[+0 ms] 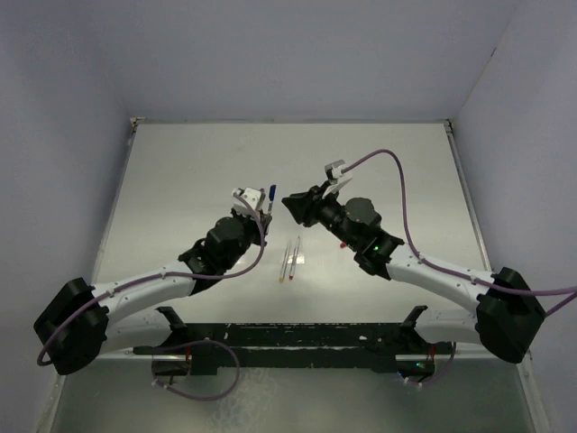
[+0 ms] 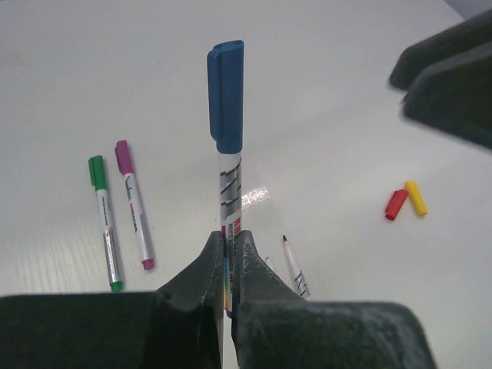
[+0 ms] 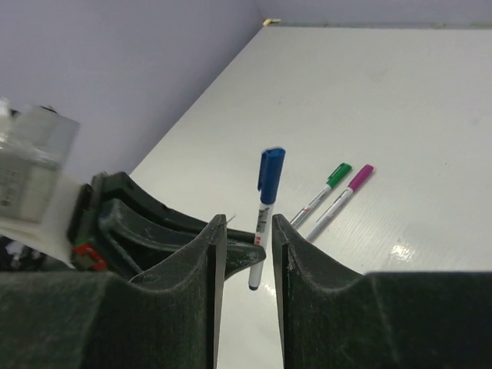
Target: Insert the pens into the pen caps
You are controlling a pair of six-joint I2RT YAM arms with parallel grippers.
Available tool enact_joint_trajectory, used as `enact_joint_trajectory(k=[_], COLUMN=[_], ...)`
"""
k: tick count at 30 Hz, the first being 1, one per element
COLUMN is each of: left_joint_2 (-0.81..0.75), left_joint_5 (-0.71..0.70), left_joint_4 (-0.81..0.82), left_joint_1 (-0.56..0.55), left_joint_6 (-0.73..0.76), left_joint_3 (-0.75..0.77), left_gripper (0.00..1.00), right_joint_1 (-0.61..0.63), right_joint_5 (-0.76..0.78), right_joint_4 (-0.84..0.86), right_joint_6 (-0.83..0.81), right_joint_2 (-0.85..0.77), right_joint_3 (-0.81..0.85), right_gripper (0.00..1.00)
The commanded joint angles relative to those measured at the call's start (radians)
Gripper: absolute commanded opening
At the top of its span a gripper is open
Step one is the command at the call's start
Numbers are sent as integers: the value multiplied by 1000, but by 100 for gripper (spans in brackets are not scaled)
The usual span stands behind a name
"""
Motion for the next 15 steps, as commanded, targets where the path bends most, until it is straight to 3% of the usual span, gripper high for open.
enact_joint_trajectory(k=[1, 8, 15], left_joint_2=[67, 255, 469], left_joint_5=[-38, -35, -23], left_joint_4=[-43, -178, -304], left_joint_1=[10, 51, 103], left_joint_6=[-39, -94, -132], left_joint_3=[17, 169, 371], left_gripper=[0, 0, 0], right_joint_1=[1, 0, -2], right_joint_5=[85, 279, 332], right_joint_4=[-27, -77, -195], right_joint_6=[-91, -95, -96], right_joint_2=[-90, -181, -224], right_joint_3=[53, -26, -54], right_gripper=[33, 38, 40])
